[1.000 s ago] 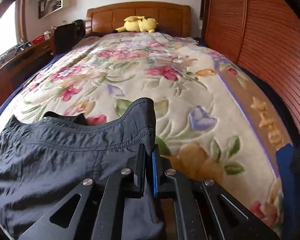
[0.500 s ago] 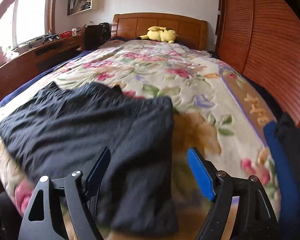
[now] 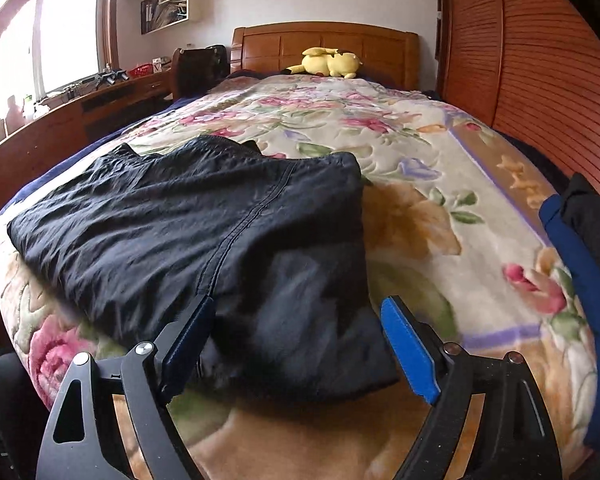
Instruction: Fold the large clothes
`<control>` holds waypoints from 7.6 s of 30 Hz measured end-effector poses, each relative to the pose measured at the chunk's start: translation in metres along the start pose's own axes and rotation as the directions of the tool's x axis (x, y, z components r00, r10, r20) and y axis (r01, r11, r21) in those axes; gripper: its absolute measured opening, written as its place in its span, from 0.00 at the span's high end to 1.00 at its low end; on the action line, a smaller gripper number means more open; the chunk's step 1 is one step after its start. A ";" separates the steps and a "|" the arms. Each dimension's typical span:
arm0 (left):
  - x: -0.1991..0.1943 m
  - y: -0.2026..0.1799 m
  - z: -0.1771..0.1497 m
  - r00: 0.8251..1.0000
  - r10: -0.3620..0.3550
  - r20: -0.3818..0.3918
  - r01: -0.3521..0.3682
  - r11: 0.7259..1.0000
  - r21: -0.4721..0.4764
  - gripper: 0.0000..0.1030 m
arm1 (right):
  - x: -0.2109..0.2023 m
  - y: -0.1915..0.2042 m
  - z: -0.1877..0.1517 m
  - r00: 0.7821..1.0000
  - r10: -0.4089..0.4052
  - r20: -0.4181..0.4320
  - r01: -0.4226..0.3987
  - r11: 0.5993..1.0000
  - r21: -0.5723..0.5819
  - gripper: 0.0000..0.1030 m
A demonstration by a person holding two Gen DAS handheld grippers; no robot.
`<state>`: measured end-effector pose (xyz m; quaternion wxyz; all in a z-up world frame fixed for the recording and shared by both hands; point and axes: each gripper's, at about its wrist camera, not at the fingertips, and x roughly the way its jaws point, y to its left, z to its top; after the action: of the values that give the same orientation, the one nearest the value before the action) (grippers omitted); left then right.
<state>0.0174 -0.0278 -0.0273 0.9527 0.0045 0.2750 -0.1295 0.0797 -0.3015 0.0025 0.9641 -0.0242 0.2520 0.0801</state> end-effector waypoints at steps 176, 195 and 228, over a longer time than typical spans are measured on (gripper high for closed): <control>-0.020 0.185 -0.003 0.983 0.165 0.081 -0.153 0.979 -0.136 0.22 | 0.271 0.334 0.154 0.938 0.132 -0.322 -0.286 0.819 -0.498 0.84; -0.014 0.187 -0.005 0.983 0.167 0.076 -0.153 0.975 -0.159 0.22 | 0.227 0.319 0.185 0.932 0.310 -0.185 -0.360 0.848 -0.390 0.50; 0.020 0.159 -0.017 0.995 0.091 -0.028 -0.094 0.990 -0.110 0.22 | 0.254 0.145 0.069 0.939 0.320 -0.129 -0.329 0.943 -0.055 0.07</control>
<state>0.0640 0.1221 -0.0621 0.9532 -0.0342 0.2922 -0.0695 0.3073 -0.1159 -0.0630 0.9194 -0.0235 0.3062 0.2457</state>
